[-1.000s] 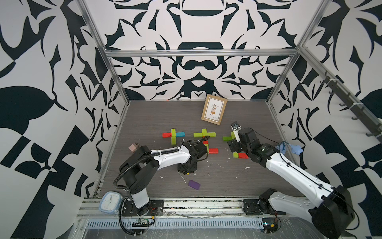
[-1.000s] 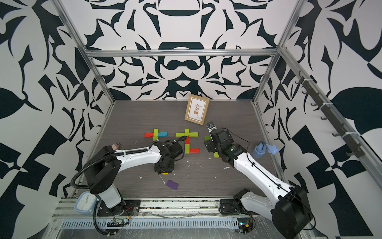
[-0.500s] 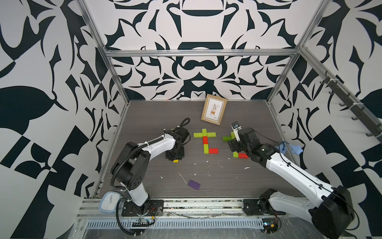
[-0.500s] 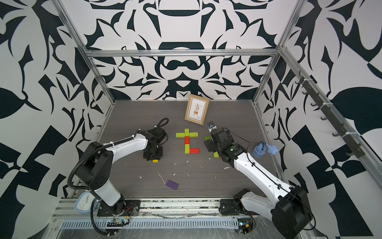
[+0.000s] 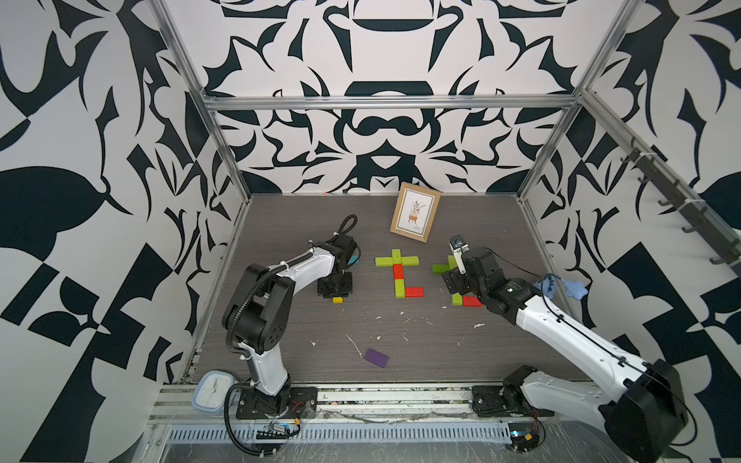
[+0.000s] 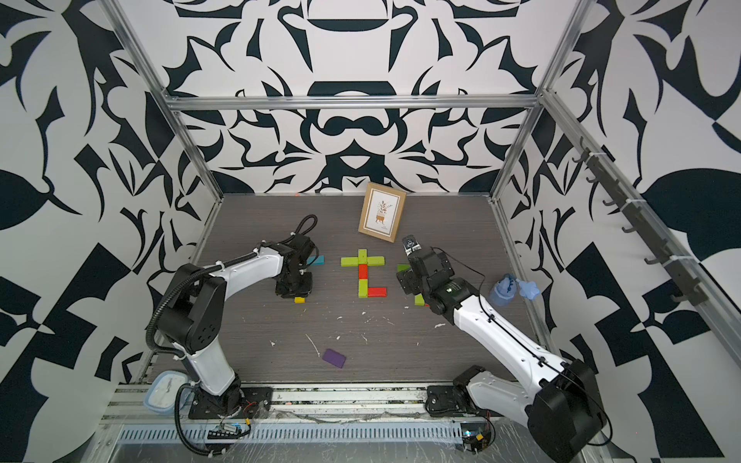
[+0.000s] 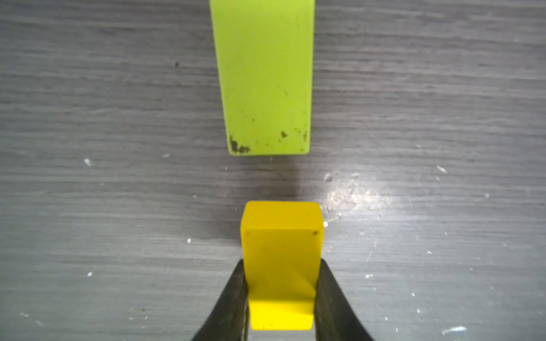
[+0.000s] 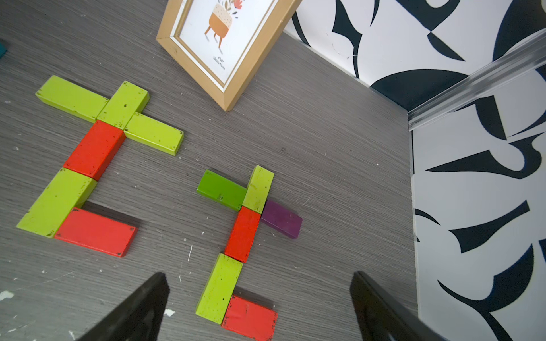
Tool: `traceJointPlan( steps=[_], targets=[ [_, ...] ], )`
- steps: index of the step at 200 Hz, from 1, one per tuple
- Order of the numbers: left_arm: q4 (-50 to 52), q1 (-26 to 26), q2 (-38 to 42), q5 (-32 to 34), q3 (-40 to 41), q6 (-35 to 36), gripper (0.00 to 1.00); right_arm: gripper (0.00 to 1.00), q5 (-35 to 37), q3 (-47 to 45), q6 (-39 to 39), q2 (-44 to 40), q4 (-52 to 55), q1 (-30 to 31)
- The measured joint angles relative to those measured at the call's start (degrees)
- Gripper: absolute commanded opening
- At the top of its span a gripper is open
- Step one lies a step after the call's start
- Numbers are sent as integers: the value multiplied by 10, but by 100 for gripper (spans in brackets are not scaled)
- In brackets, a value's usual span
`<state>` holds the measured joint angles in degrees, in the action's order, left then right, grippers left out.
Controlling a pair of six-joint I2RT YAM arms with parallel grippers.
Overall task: Assemble the letter t with building blocks
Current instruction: Assemble the building block at the center of the board.
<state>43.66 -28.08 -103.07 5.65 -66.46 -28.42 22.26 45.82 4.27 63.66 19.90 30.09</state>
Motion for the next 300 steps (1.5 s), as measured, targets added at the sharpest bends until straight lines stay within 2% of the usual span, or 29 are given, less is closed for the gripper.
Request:
traceJointPlan(
  steps=[300],
  targets=[
    [27, 31, -62, -12, -60, 14, 34, 99, 5, 0, 0, 0, 0, 0]
  ],
)
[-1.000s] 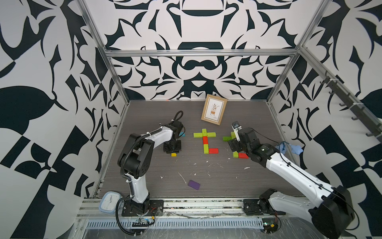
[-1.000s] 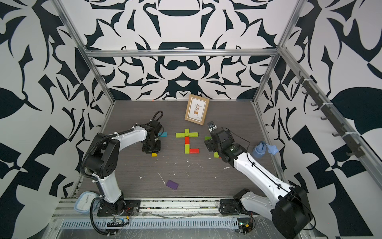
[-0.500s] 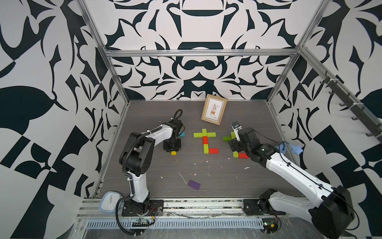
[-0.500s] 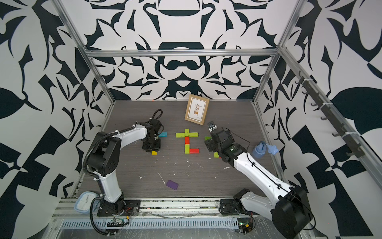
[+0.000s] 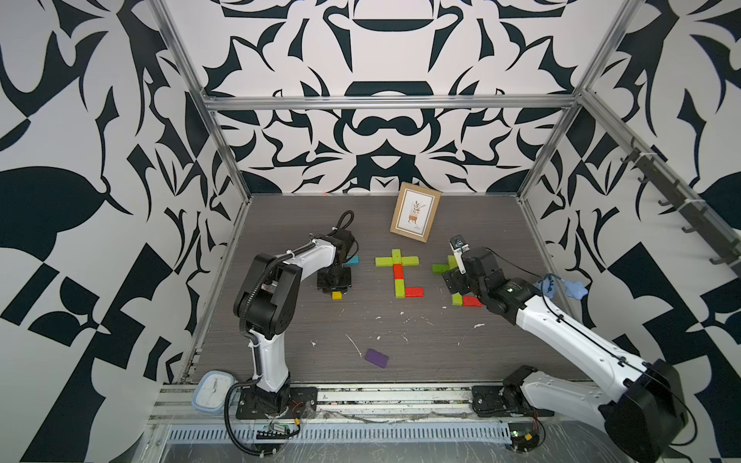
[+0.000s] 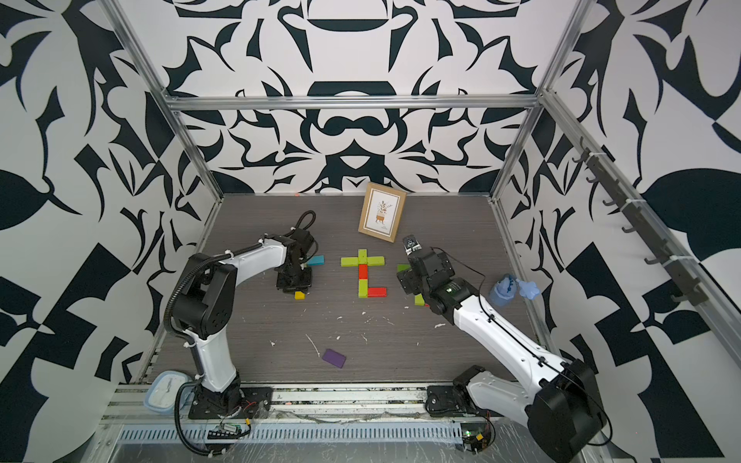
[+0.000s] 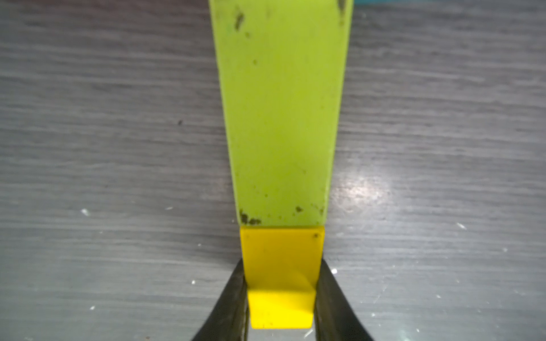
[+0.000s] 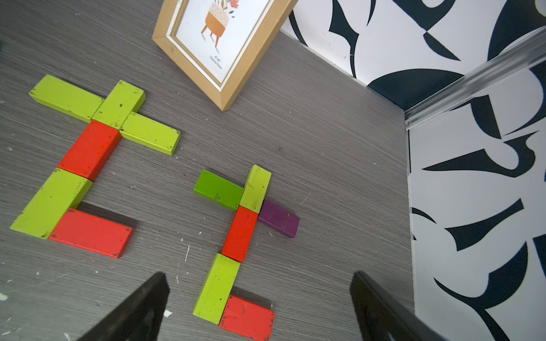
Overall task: Assemble the letter t with building blocks
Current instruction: Assemble the building block at the center of the board.
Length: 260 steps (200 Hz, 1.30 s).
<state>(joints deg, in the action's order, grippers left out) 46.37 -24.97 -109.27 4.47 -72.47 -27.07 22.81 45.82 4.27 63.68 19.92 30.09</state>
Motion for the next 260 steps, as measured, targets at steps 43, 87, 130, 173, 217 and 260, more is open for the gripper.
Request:
traceJointPlan(
  steps=[43, 87, 130, 173, 217, 260],
  targets=[
    [0, 2, -1, -2, -1, 1, 38, 99, 0, 0, 0, 0, 0, 0],
    [0, 2, -4, -6, -4, 1, 44, 99, 0, 0, 0, 0, 0, 0],
    [-1, 2, -4, -12, -6, 1, 53, 99, 0, 0, 0, 0, 0, 0],
    [-3, 2, -4, -13, -7, 5, 60, 99, 0, 0, 0, 0, 0, 0],
    [-3, 3, 10, -7, 0, 18, 72, 99, 0, 0, 0, 0, 0, 0],
    [1, 4, 69, -4, 2, 33, 76, 99, 0, 0, 0, 0, 0, 0]
  ],
)
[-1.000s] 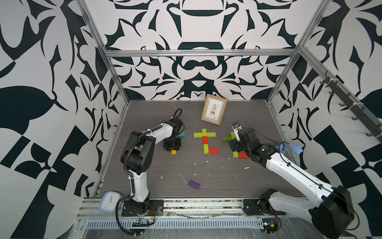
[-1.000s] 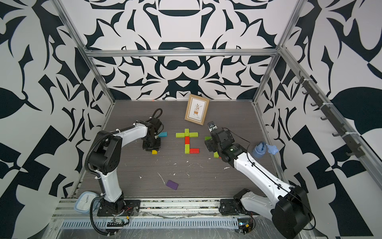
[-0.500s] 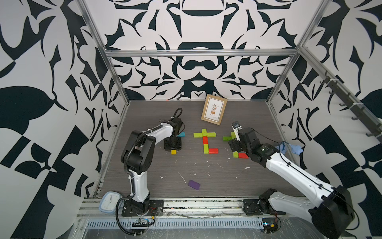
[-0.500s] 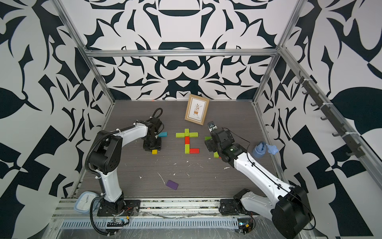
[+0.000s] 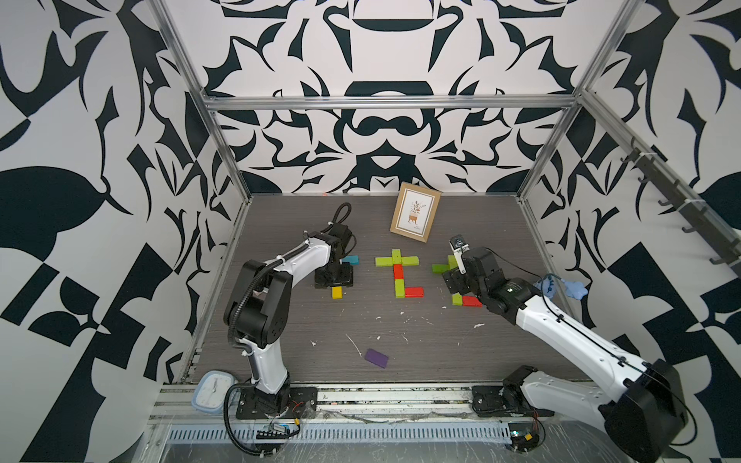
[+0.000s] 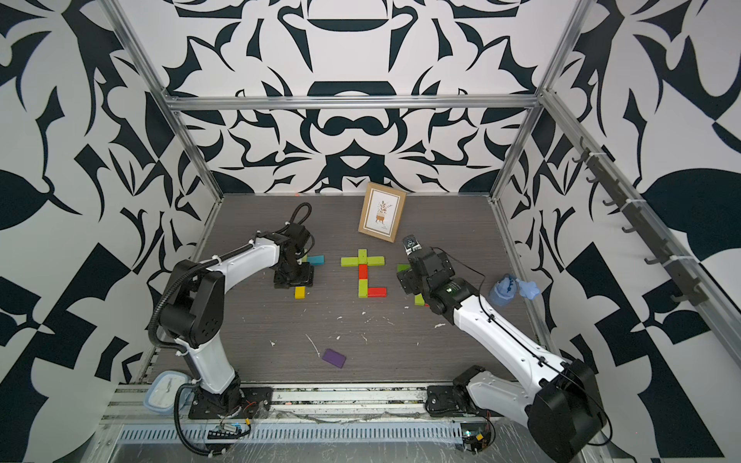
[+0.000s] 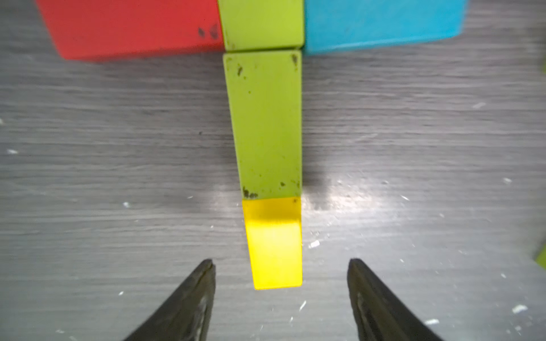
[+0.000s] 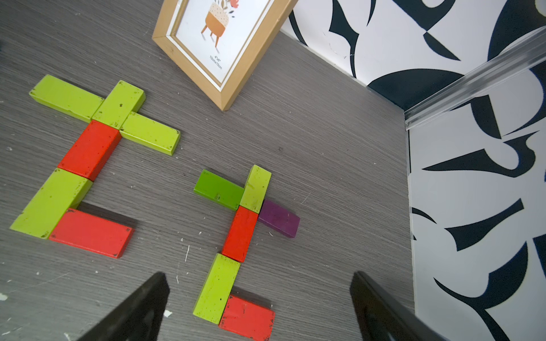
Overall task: Assemble the letter t with building blocks
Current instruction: Assemble the building block at the center of the board, then pick up the building block from the center of the board.
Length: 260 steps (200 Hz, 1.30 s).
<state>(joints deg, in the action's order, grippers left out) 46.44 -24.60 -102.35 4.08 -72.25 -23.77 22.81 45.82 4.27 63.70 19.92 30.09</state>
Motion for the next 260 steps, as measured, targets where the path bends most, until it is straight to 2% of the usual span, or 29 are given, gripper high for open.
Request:
traceJointPlan(
  steps=[36, 65, 85, 150, 207, 260],
  targets=[
    [10, -1, 64, -10, 4, 30, 75, 99, 0, 0, 0, 0, 0, 0],
    [23, -17, 130, -35, 19, 89, 72, 99, 0, 0, 0, 0, 0, 0],
    [36, -57, 162, -37, 20, 146, 71, 99, 0, 0, 0, 0, 0, 0],
    [66, -241, 202, -33, 43, 370, 70, 99, 3, 0, 0, 0, 0, 0],
    [74, -308, 240, -64, 111, 539, 69, 99, 14, 0, 0, -4, 0, 0],
    [38, -389, 247, -64, 184, 623, 68, 99, 22, 0, 0, -4, 0, 0]
  ],
)
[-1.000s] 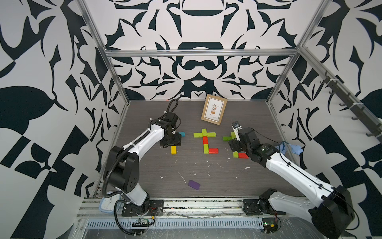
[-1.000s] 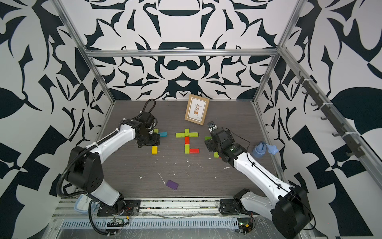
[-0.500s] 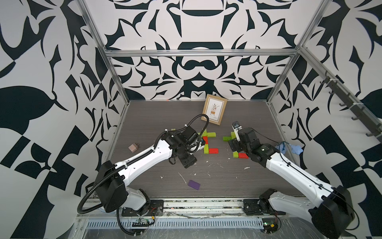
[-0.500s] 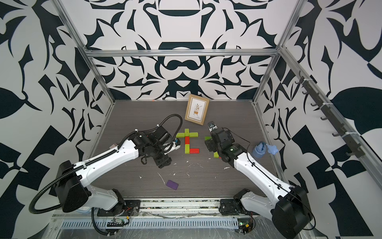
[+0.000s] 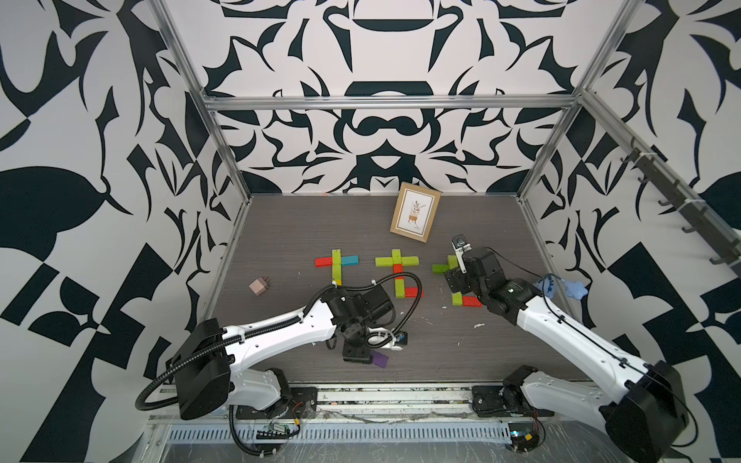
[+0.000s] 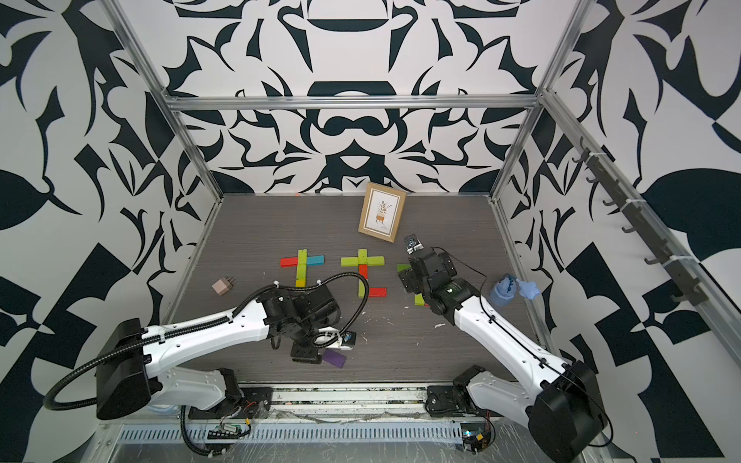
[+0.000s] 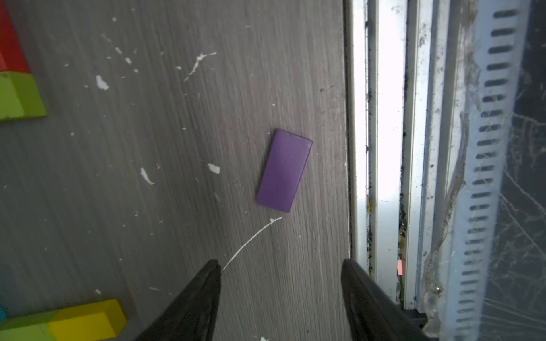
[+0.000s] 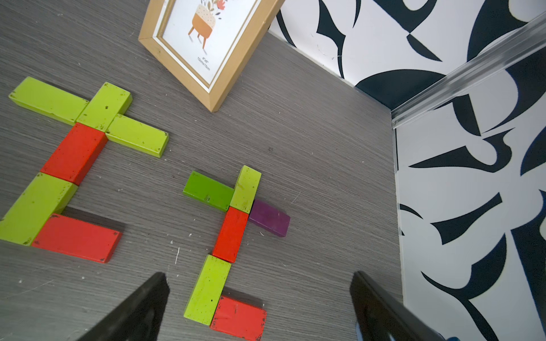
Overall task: Assemble the letter t with building blocks
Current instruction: Pick up the building block from the center of the board.
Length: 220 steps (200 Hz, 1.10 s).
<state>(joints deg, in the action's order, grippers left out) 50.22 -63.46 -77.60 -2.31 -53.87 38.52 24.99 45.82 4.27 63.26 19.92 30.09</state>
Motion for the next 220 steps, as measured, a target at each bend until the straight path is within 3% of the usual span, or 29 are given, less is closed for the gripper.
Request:
traceJointPlan(
  steps=[109, 220],
  targets=[
    [-97, -40, -113, 10, 9, 50, 62, 99, -1, 0, 0, -3, 0, 0],
    [-147, -44, -130, 25, 39, 57, 51, 99, -2, 0, -1, -19, 0, 0]
  ],
)
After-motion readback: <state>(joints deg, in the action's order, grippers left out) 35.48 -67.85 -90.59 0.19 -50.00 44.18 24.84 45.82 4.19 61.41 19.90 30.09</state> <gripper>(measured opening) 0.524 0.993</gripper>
